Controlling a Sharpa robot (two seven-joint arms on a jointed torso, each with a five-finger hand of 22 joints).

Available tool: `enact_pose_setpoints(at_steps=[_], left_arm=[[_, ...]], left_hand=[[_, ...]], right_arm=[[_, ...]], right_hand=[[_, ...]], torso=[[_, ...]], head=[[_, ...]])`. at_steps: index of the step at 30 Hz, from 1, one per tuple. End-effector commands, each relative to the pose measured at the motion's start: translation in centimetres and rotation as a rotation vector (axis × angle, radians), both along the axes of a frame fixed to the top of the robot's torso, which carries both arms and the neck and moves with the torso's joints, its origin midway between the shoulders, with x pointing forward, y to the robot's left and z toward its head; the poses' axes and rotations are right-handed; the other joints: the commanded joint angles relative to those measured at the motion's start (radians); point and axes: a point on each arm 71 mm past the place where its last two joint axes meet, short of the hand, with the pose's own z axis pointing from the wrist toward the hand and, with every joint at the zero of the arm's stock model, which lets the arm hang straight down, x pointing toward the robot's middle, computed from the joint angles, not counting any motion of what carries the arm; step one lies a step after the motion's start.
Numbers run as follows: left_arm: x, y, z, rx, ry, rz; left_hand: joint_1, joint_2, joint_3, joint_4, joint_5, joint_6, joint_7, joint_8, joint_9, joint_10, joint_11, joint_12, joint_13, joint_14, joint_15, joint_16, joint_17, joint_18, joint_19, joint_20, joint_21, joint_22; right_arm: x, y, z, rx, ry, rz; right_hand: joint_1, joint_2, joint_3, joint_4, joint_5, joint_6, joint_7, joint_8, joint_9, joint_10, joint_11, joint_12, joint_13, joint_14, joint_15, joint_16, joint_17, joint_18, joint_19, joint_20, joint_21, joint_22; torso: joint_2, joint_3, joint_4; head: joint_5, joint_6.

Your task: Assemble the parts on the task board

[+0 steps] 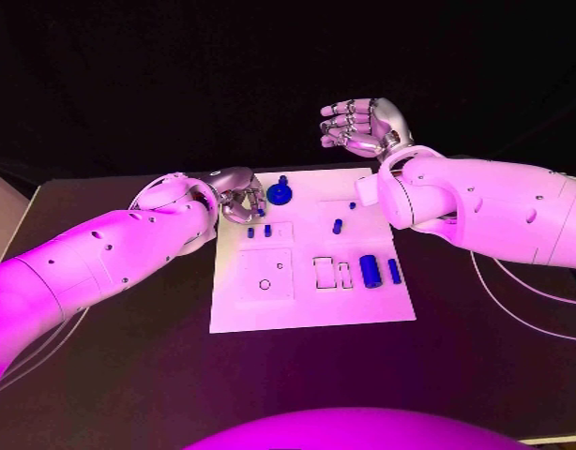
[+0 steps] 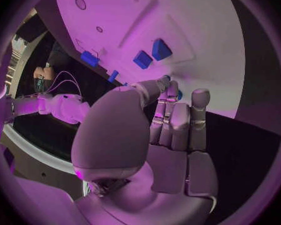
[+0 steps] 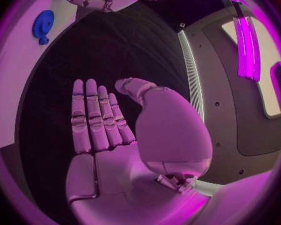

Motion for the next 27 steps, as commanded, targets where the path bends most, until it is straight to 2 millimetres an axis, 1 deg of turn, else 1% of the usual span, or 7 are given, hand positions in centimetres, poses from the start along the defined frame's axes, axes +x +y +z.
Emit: enact_pose_setpoints(at_steps=[1,3,9,17,21,27], left_arm=[[-0.11,-0.13,-0.09,0.011,0.013,-0.005],[-0.11,-0.11,-0.1,0.011,0.013,-0.004],[-0.05,-0.05,-0.16,0.015,0.017,0.001],[0.13,-0.13,-0.26,0.022,0.013,0.009],[0.22,-0.21,-0.32,0.025,0.013,0.01],[0.25,-0.46,-0.43,0.03,0.021,0.006]], left_hand=[[-0.01,0.001,-0.004,-0.003,0.006,0.008,0.001,-0.001,0.001,0.009,0.0,-0.005,0.0,0.004,0.0,-0.006,-0.001,-0.015,0.009,-0.001,0.006,0.001],[-0.01,0.001,-0.004,-0.003,0.006,0.008,0.001,-0.001,0.001,0.009,0.0,-0.005,0.0,0.004,0.0,-0.006,-0.001,-0.015,0.009,-0.001,0.006,0.001],[-0.01,0.001,-0.004,-0.003,0.006,0.008,0.001,-0.001,0.001,0.009,0.0,-0.005,0.0,0.004,0.0,-0.006,-0.001,-0.015,0.009,-0.001,0.006,0.001],[-0.009,0.001,-0.004,-0.003,0.006,0.009,0.001,-0.002,0.001,0.01,0.0,-0.007,0.001,0.005,0.0,-0.006,0.0,-0.015,0.009,-0.002,0.006,0.0],[-0.009,0.001,-0.004,-0.003,0.006,0.009,0.001,-0.002,0.001,0.01,0.0,-0.007,0.001,0.005,0.0,-0.006,0.0,-0.015,0.009,-0.002,0.006,0.0],[-0.012,0.001,-0.005,-0.001,0.006,0.01,0.002,-0.004,0.001,0.011,0.0,-0.01,0.001,0.005,0.0,-0.006,0.0,-0.015,0.01,-0.002,0.006,0.0]], right_arm=[[-0.05,0.14,0.08,0.002,-0.011,0.018],[-0.05,0.14,0.08,0.002,-0.011,0.018],[-0.05,0.14,0.08,0.002,-0.011,0.018],[-0.05,0.23,0.08,0.002,-0.011,0.02],[-0.04,0.26,0.08,0.002,-0.01,0.021],[-0.04,0.27,0.08,0.003,-0.01,0.022]], right_hand=[[-0.001,0.007,-0.001,-0.005,0.004,-0.003,0.037,-0.004,-0.001,0.002,0.003,-0.003,-0.002,0.005,0.003,-0.003,-0.001,0.006,0.0,0.003,-0.001,-0.001],[-0.001,0.007,-0.001,-0.005,0.004,-0.003,0.037,-0.004,-0.001,0.002,0.003,-0.003,-0.002,0.005,0.003,-0.003,-0.001,0.006,0.0,0.003,-0.001,-0.001],[-0.001,0.007,-0.001,-0.005,0.004,-0.003,0.037,-0.004,-0.001,0.002,0.003,-0.003,-0.002,0.005,0.003,-0.003,-0.001,0.006,0.0,0.003,-0.001,-0.001],[-0.001,0.007,-0.001,-0.005,0.004,-0.003,0.037,-0.004,-0.001,0.002,0.003,-0.003,-0.002,0.005,0.003,-0.003,-0.001,0.006,0.0,0.003,-0.001,-0.001],[-0.001,0.007,-0.001,-0.005,0.004,-0.003,0.037,-0.004,-0.001,0.002,0.003,-0.003,-0.002,0.005,0.003,-0.003,-0.001,0.006,0.0,0.003,-0.001,-0.001],[-0.001,0.007,-0.001,-0.005,0.004,-0.003,0.037,-0.004,-0.001,0.002,0.003,-0.003,-0.002,0.005,0.003,-0.003,-0.001,0.006,0.0,0.003,-0.001,-0.001]], torso=[[0.001,-0.0001,-0.0002],[0.001,-0.0004,-0.0002],[0.0,0.0007,-0.0007],[0.001,0.0006,-0.0009],[0.001,0.0013,-0.0011],[0.001,0.0009,-0.0011]], head=[[0.0,0.0],[0.0,0.0],[0.0,0.0],[0.0,0.001],[0.001,0.0],[-0.001,0.0]])
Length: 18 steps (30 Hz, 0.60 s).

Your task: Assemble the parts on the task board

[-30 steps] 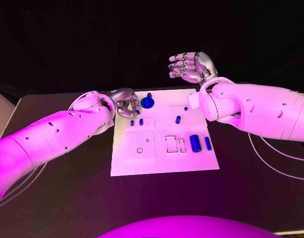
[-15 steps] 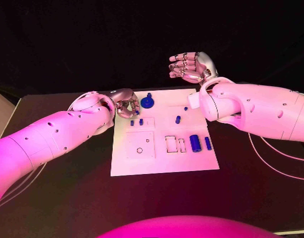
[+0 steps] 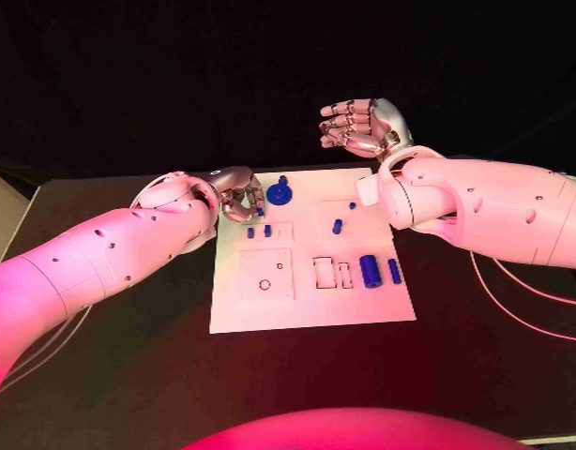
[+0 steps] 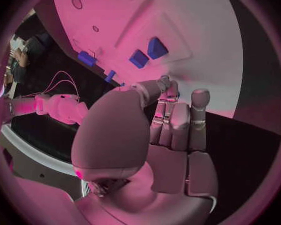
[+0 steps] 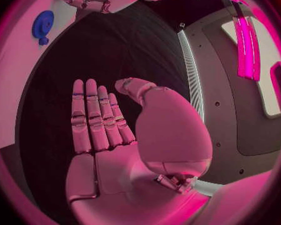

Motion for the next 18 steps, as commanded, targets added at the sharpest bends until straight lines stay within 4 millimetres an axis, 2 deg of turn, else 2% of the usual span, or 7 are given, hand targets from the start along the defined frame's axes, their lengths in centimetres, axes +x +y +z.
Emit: enact_pose_setpoints(at_steps=[1,18], left_arm=[[-0.18,-0.44,-0.38,0.02,0.021,-0.014],[-0.72,-1.24,-0.63,0.021,0.042,-0.044]], left_hand=[[-0.012,0.002,-0.006,-0.001,0.006,0.009,0.001,0.0,0.002,0.005,-0.001,-0.004,0.002,0.005,0.0,-0.004,-0.001,-0.015,0.006,0.001,0.006,0.0],[-0.016,0.002,-0.009,0.001,0.006,0.014,0.0,-0.001,0.003,0.01,-0.003,-0.007,0.004,0.005,-0.001,-0.005,-0.006,-0.016,0.008,0.001,0.005,0.0]], right_arm=[[-0.05,0.19,0.08,0.002,-0.01,0.02],[-0.05,0.14,0.07,0.002,-0.009,0.02]], right_hand=[[-0.001,0.007,-0.001,-0.005,0.005,-0.003,0.037,-0.004,-0.001,0.002,0.003,-0.003,-0.002,0.005,0.003,-0.003,-0.001,0.006,0.0,0.003,-0.001,-0.001],[-0.002,0.008,0.0,-0.008,0.005,-0.003,0.037,-0.005,-0.001,0.002,0.003,-0.002,-0.002,0.007,0.003,-0.006,-0.003,0.006,0.0,0.003,0.0,-0.006]], torso=[[0.0,-0.0001,0.0002],[-0.001,0.0,0.0018]], head=[[-0.002,-0.001],[-0.005,-0.005]])
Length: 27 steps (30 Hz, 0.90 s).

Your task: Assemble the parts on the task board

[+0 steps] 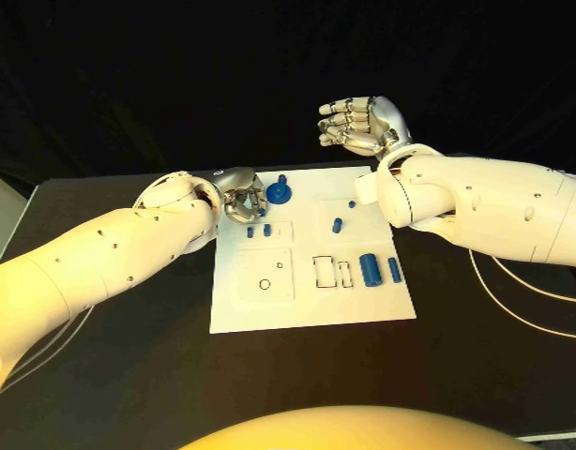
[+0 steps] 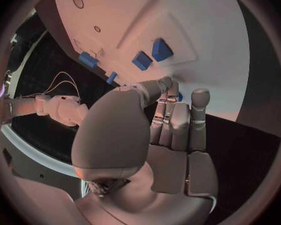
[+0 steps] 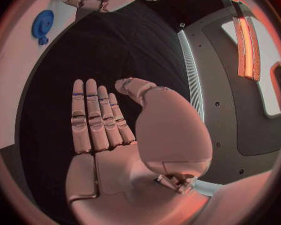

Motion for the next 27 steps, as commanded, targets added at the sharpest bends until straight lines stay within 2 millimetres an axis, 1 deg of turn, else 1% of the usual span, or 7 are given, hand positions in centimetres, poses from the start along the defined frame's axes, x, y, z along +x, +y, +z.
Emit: enact_pose_setpoints(at_steps=[1,5,11,17,21,27], left_arm=[[-0.4,-0.49,-0.43,0.015,0.029,-0.028],[-0.38,-0.35,-0.49,0.02,0.031,-0.023],[-0.24,-0.06,-0.54,0.025,0.028,-0.007],[-0.1,0.24,-0.64,0.033,0.031,0.006],[-0.09,0.31,-0.69,0.037,0.035,0.007],[-0.08,0.36,-0.69,0.037,0.034,0.01]], left_hand=[[-0.011,-0.003,-0.009,0.001,0.006,0.011,-0.004,0.005,0.001,0.01,-0.002,-0.007,0.003,0.005,-0.001,-0.005,0.003,-0.016,0.009,0.001,0.005,0.002],[-0.011,-0.003,-0.01,0.0,0.006,0.013,-0.005,0.005,0.001,0.013,-0.003,-0.007,0.004,0.005,-0.002,-0.006,0.002,-0.016,0.01,0.001,0.005,0.002],[-0.012,-0.003,-0.011,0.0,0.006,0.015,-0.006,0.005,0.002,0.015,-0.004,-0.008,0.005,0.006,-0.002,-0.006,0.001,-0.016,0.011,0.001,0.005,0.003],[-0.012,-0.003,-0.012,0.0,0.006,0.016,-0.006,0.005,0.002,0.016,-0.004,-0.008,0.005,0.006,-0.002,-0.006,0.002,-0.016,0.01,0.0,0.004,0.002],[-0.013,-0.006,-0.014,0.0,0.006,0.015,-0.006,0.004,0.002,0.016,-0.004,-0.01,0.006,0.005,-0.003,-0.007,-0.001,-0.014,0.006,-0.001,0.001,-0.004],[-0.015,-0.009,-0.018,-0.001,0.006,0.013,-0.007,0.001,0.002,0.015,-0.004,-0.012,0.008,0.004,-0.003,-0.008,-0.001,-0.014,0.004,-0.002,-0.001,-0.008]], right_arm=[[-0.05,0.15,0.08,0.002,-0.009,0.019],[-0.04,0.12,0.08,0.002,-0.009,0.019],[-0.04,0.12,0.08,0.002,-0.009,0.019],[-0.04,0.1,0.08,0.002,-0.009,0.018],[-0.04,0.07,0.08,0.002,-0.009,0.018],[-0.04,0.02,0.08,0.002,-0.009,0.017]], right_hand=[[-0.002,0.008,0.0,-0.008,0.005,-0.003,0.037,-0.005,-0.001,0.002,0.003,-0.002,-0.002,0.007,0.003,-0.006,-0.003,0.006,0.0,0.003,0.0,-0.006],[-0.002,0.008,0.0,-0.008,0.005,-0.003,0.037,-0.005,-0.001,0.002,0.003,-0.002,-0.002,0.007,0.003,-0.006,-0.003,0.006,0.0,0.003,0.0,-0.006],[-0.002,0.008,0.0,-0.008,0.005,-0.003,0.037,-0.005,-0.001,0.002,0.003,-0.002,-0.002,0.007,0.003,-0.006,-0.003,0.006,0.0,0.003,0.0,-0.006],[-0.002,0.008,0.0,-0.008,0.005,-0.003,0.037,-0.005,-0.001,0.002,0.003,-0.002,-0.002,0.007,0.003,-0.006,-0.003,0.006,0.0,0.003,0.0,-0.006],[-0.002,0.008,0.0,-0.008,0.005,-0.003,0.037,-0.005,-0.001,0.002,0.003,-0.002,-0.002,0.007,0.003,-0.006,-0.003,0.006,0.0,0.003,0.0,-0.006],[-0.002,0.009,0.0,-0.009,0.005,-0.003,0.037,-0.005,-0.001,0.002,0.003,-0.002,-0.002,0.007,0.003,-0.007,-0.004,0.006,0.001,0.003,0.0,-0.009]], torso=[[-0.001,0.0001,0.0014],[0.0,-0.0006,0.0014],[0.001,-0.0004,0.0002],[0.0,-0.0009,0.0002],[-0.001,-0.0014,0.0015],[-0.001,-0.0015,0.0011]], head=[[-0.001,-0.001],[0.0,-0.001],[0.001,0.0],[0.001,-0.001],[0.0,-0.002],[0.001,-0.002]])
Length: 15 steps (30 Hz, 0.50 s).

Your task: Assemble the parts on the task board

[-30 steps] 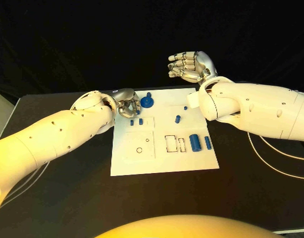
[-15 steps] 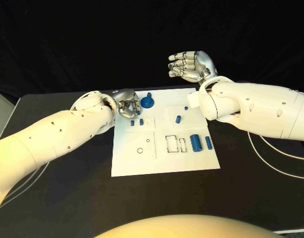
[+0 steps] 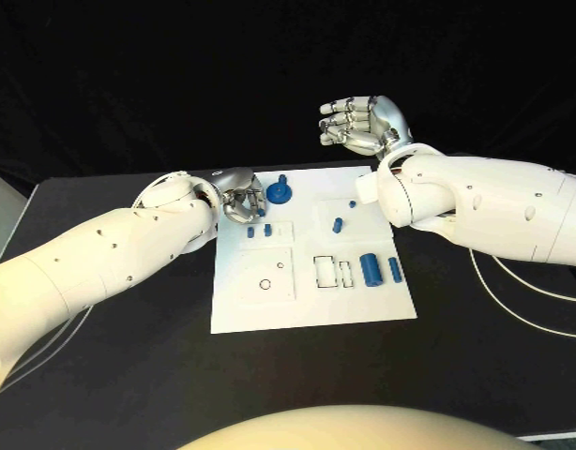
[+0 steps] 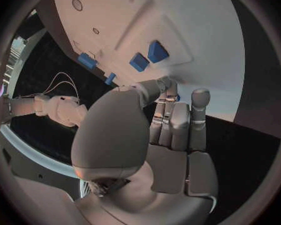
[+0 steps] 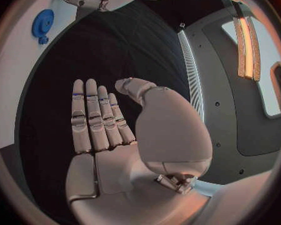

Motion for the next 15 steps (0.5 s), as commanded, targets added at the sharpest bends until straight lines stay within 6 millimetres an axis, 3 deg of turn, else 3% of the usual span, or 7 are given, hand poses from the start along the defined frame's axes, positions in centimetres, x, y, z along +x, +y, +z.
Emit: enact_pose_setpoints(at_steps=[1,15], left_arm=[[-0.14,0.09,-0.55,0.027,0.027,-0.001],[-0.16,0.05,-0.51,0.022,0.023,-0.003]], left_hand=[[-0.008,-0.001,-0.007,0.0,0.006,0.004,0.003,-0.001,0.001,0.003,0.001,-0.007,0.002,0.004,-0.003,-0.004,0.0,-0.014,-0.003,-0.002,-0.001,-0.001],[-0.007,0.0,-0.008,0.0,0.006,0.005,0.002,-0.002,0.001,0.003,0.001,-0.008,0.003,0.005,-0.003,-0.003,0.002,-0.014,-0.003,-0.002,-0.002,-0.002]], right_arm=[[-0.05,0.11,0.09,0.002,-0.009,0.018],[-0.04,0.06,0.09,0.002,-0.01,0.017]], right_hand=[[-0.002,0.009,0.0,-0.009,0.005,-0.003,0.037,-0.005,-0.001,0.002,0.003,-0.002,-0.001,0.007,0.003,-0.007,-0.002,0.006,0.001,0.003,0.0,-0.003],[-0.002,0.009,0.0,-0.009,0.005,-0.003,0.037,-0.005,-0.001,0.002,0.003,-0.002,-0.001,0.007,0.003,-0.007,-0.002,0.006,0.001,0.003,0.0,-0.003]], torso=[[0.0,-0.0001,0.0],[0.0,0.0005,-0.0009]], head=[[0.001,-0.001],[0.002,-0.001]])
